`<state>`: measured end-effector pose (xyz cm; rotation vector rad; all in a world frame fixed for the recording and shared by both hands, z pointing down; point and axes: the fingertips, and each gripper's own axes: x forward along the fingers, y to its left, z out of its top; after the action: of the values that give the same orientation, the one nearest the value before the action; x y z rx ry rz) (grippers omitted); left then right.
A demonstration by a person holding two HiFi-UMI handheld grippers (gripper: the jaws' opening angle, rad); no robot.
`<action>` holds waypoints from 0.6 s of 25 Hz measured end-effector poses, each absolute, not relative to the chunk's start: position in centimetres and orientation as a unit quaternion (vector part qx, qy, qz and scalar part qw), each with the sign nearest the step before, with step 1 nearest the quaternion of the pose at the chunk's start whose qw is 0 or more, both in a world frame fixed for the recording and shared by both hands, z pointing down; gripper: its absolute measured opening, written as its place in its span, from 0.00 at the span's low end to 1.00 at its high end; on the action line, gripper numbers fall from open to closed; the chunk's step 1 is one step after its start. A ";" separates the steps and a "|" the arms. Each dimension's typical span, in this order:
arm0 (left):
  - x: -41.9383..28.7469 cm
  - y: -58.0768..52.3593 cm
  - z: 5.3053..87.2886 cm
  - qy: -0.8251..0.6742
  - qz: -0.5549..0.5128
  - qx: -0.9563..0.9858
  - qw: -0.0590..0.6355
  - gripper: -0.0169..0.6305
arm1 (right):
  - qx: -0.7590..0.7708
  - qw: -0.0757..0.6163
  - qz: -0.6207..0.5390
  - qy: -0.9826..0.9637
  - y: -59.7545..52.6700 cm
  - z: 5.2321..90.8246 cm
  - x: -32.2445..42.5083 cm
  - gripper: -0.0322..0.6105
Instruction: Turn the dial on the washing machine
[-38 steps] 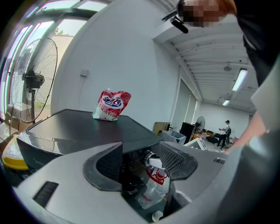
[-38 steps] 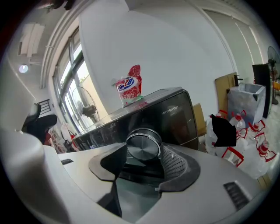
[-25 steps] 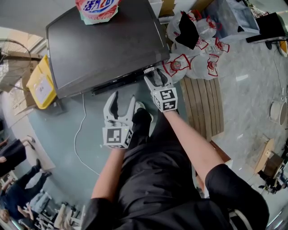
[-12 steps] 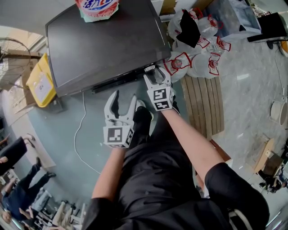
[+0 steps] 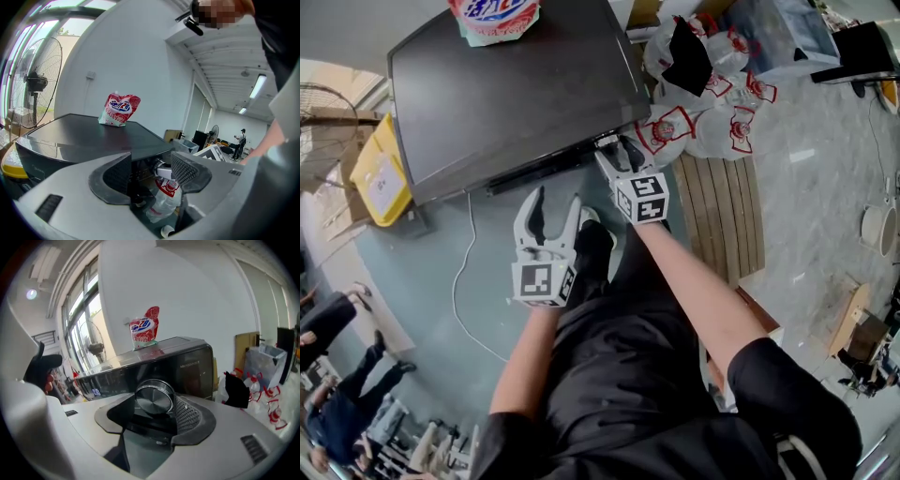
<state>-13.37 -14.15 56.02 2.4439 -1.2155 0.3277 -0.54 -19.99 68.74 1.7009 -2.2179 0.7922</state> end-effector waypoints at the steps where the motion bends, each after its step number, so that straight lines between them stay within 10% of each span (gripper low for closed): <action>1: -13.3 -14.2 55.9 -0.434 0.116 0.872 0.195 0.40 | 0.580 0.101 0.284 -0.757 -20.0 68.7 -0.5 0.42; 15: -13.2 -14.3 56.1 -0.429 0.111 0.876 0.192 0.40 | 0.581 0.200 0.181 -0.768 -19.2 68.4 -1.2 0.43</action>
<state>-13.25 -14.27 56.11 2.4581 -1.2053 0.3121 -1.21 -19.17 68.41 1.6232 -2.1469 0.5067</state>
